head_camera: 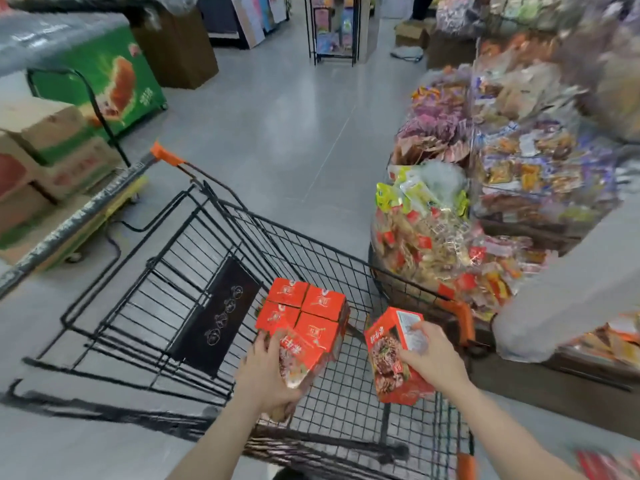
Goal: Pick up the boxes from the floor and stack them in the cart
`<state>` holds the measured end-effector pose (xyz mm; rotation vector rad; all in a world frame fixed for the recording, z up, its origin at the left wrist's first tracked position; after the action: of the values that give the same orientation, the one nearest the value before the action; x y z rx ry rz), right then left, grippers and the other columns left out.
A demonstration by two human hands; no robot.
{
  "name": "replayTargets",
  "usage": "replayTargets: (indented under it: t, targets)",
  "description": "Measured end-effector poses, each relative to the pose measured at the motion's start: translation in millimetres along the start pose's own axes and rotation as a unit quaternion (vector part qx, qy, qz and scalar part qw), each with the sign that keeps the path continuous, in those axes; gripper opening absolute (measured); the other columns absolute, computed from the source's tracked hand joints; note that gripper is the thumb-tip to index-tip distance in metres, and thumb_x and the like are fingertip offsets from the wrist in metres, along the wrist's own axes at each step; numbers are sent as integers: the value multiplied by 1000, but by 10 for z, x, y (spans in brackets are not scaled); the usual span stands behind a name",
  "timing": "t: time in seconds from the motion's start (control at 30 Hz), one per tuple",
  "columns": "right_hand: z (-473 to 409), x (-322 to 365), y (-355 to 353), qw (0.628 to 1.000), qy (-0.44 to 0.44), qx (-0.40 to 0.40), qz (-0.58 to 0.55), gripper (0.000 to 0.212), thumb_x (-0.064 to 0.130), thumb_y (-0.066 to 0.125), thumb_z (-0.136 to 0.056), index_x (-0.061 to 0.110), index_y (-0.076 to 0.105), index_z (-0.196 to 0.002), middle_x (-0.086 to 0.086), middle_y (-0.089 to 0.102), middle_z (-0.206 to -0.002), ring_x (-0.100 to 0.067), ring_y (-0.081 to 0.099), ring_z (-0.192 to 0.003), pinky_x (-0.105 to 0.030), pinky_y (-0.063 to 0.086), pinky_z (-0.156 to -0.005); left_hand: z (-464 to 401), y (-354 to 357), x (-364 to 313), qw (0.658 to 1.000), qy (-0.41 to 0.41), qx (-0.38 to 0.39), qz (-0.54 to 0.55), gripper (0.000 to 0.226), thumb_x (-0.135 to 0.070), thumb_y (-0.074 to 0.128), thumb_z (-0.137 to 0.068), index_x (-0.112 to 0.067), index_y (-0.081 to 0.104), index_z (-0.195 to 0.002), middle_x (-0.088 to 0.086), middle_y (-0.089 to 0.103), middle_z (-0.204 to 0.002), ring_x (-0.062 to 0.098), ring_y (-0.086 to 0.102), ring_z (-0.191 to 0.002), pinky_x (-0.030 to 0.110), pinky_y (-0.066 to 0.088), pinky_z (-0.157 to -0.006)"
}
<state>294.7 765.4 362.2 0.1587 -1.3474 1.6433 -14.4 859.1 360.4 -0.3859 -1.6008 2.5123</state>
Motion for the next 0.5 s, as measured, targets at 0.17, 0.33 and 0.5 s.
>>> replayTargets:
  t: [0.17,0.33,0.5]
  targets:
    - [-78,-27,462,998,60,-27,-21,61,46,77,-70,25,52,-121,5,48,-130,-15,52,-112,-38,45,-88,-403,348,445,997,23,76,-1,126,-71,64,-49,-36,-10,-145,12,20,-148,30,27,-137,51,30,-110]
    - [-81,57,986,994,100,-37,-29,59,56,74,-65,28,54,-113,7,52,-115,-15,53,-107,-35,43,-89,-781,720,786,982,84,154,-65,125,-61,72,-59,-28,-10,-148,16,8,-154,33,13,-142,54,18,-114]
    - [-19,162,1338,987,132,-81,-42,61,58,74,-66,23,57,-113,6,55,-113,-11,54,-102,-30,42,-87,-1093,1110,985,969,129,190,-94,124,-53,74,-62,-27,-11,-148,16,6,-154,33,11,-143,54,19,-113]
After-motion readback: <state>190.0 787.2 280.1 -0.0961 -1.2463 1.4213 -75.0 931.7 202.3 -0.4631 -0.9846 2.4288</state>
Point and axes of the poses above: each hand's wrist, its own z-axis away from the middle knuckle, its own y-axis out of the palm, x = y × z, the point moved 4 cm from there along -z, towards the middle knuckle
